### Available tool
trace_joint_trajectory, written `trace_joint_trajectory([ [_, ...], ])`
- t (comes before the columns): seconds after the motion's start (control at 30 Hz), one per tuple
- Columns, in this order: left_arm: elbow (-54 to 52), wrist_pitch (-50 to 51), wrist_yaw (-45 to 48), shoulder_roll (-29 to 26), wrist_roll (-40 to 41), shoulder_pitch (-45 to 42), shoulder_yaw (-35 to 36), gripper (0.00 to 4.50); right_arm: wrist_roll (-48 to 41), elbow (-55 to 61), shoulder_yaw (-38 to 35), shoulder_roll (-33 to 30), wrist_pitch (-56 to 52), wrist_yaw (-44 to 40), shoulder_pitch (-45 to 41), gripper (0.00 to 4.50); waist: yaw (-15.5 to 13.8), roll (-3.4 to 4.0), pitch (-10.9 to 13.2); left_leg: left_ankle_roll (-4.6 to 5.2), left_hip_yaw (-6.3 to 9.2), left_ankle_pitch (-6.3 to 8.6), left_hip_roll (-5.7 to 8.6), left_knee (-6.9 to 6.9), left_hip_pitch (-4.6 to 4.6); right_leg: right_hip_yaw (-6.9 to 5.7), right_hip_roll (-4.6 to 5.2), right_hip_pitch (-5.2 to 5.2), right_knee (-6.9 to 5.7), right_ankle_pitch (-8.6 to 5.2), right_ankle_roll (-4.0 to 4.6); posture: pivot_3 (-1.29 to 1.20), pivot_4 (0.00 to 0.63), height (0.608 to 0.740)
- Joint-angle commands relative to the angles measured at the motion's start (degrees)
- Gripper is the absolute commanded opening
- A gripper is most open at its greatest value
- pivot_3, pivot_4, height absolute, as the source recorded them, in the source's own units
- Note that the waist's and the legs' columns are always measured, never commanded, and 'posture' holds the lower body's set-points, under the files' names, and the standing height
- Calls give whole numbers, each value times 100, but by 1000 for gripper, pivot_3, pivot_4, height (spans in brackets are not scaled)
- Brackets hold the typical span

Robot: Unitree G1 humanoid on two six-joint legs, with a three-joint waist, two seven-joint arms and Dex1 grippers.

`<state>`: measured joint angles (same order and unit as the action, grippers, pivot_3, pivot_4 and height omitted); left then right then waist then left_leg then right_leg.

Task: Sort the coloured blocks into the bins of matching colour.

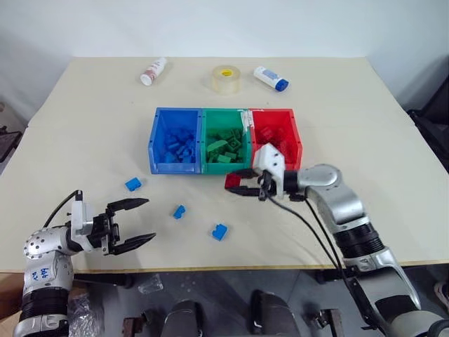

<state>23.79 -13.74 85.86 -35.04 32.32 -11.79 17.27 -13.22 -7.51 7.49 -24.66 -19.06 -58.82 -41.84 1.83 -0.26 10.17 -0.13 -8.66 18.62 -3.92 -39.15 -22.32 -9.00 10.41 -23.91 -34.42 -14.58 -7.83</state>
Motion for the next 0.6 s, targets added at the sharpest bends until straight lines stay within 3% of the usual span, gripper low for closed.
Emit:
trace_joint_trajectory([
  [0.03,82,-70,23,2,-26,-185,-32,4500,-58,-336,-597,-218,158,402,-525,1472,5,0,0,0,-3,0,0,0,0,1,0,-2,-1,0,0,0,150,740],
  [0.17,299,-109,68,87,-82,-463,-149,4500,510,-1854,-665,-309,920,1040,-1189,1472,45,0,0,0,-6,0,1,7,1,0,-1,-2,2,0,0,0,150,740],
  [0.23,399,-119,68,123,-121,-590,-200,4500,789,-2633,-639,-284,1288,1445,-1511,2214,84,0,0,0,-10,0,1,6,1,2,0,-1,2,0,0,0,150,740],
  [0.47,602,-183,148,127,-135,-805,-270,4500,704,-2834,-626,-330,1672,959,-1521,4469,220,1,1,-1,-13,0,2,17,-1,2,-1,-4,12,0,-1,0,150,740],
  [0.6,619,-191,170,120,-124,-801,-285,4500,579,-2382,-646,-481,1506,618,-1219,4469,265,1,1,-1,-11,-1,2,15,0,2,0,-3,9,0,-1,0,150,740],
])
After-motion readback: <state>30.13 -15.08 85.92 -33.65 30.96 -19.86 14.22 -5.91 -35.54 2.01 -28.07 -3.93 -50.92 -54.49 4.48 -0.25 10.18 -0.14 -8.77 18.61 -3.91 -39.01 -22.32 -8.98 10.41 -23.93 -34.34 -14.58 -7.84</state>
